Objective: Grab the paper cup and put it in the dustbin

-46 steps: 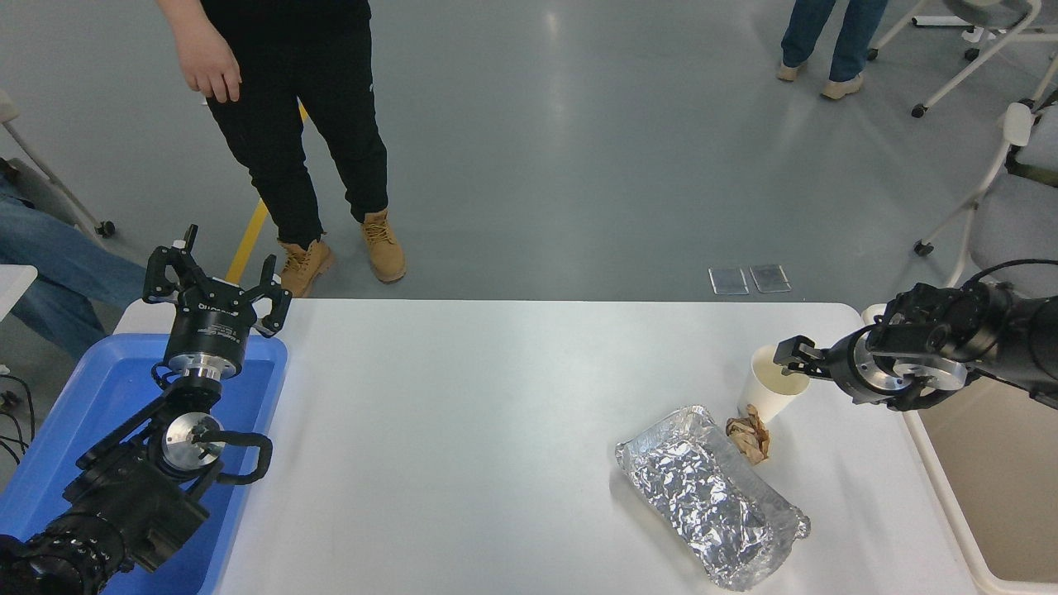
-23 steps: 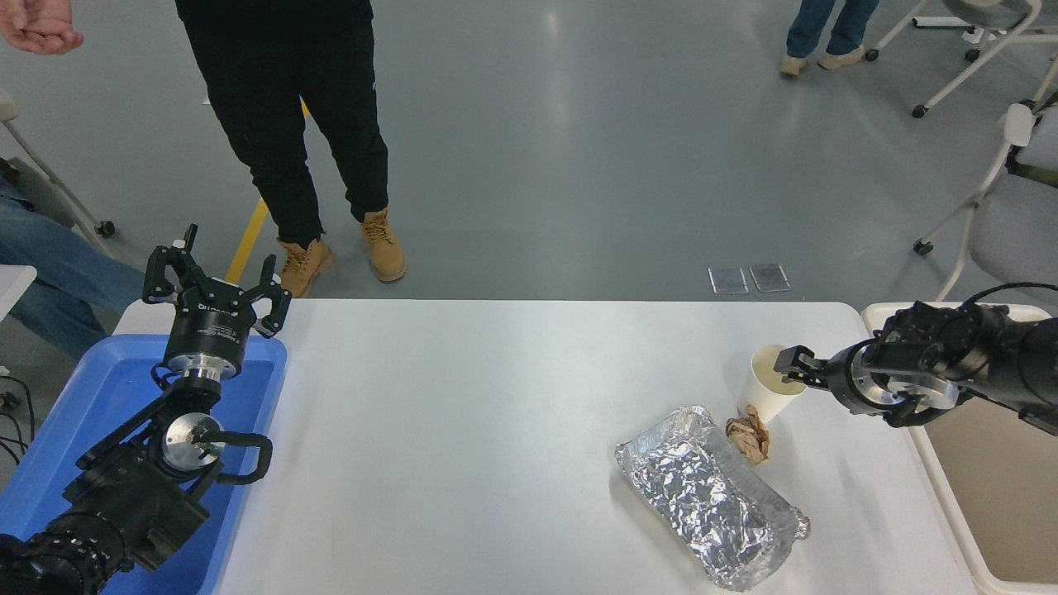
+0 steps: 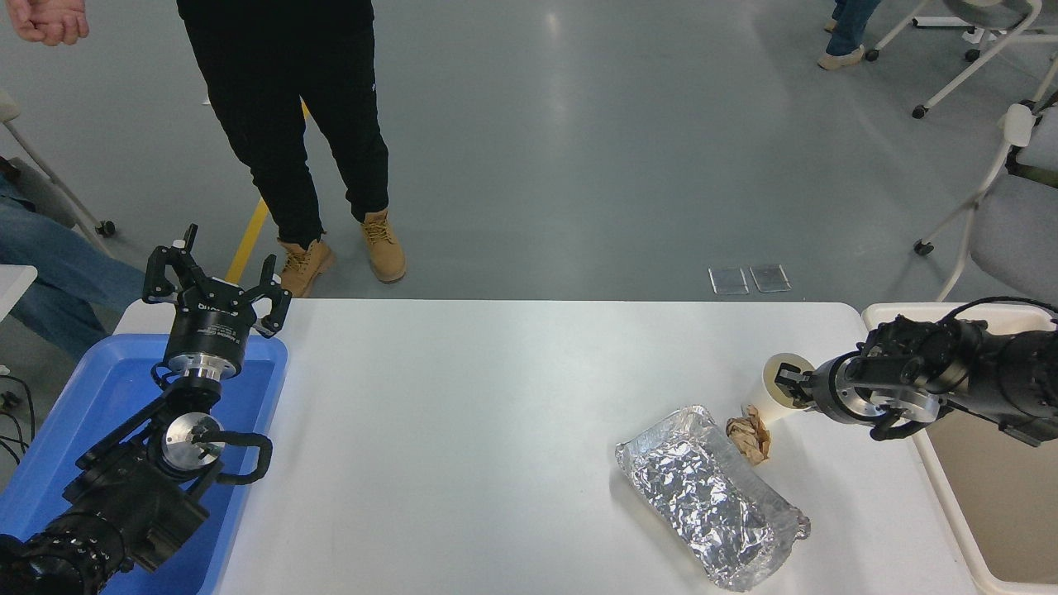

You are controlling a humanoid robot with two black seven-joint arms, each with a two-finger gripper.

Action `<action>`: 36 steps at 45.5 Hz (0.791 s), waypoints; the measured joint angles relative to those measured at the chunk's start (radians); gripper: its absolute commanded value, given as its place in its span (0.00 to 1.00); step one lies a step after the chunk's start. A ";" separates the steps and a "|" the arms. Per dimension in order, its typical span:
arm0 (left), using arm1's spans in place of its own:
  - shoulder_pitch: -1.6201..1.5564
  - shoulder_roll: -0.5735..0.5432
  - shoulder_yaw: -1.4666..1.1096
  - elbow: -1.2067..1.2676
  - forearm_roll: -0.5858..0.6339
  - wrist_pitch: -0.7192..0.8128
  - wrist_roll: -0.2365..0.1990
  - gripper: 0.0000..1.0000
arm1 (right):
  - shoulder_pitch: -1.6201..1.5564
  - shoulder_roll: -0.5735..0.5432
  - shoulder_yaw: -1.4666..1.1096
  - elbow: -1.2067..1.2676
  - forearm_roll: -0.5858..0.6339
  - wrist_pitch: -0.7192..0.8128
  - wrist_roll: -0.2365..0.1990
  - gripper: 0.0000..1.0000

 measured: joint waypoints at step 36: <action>0.000 0.000 0.000 0.000 0.000 0.000 0.000 0.99 | 0.404 -0.160 0.000 0.173 -0.011 0.073 0.002 0.00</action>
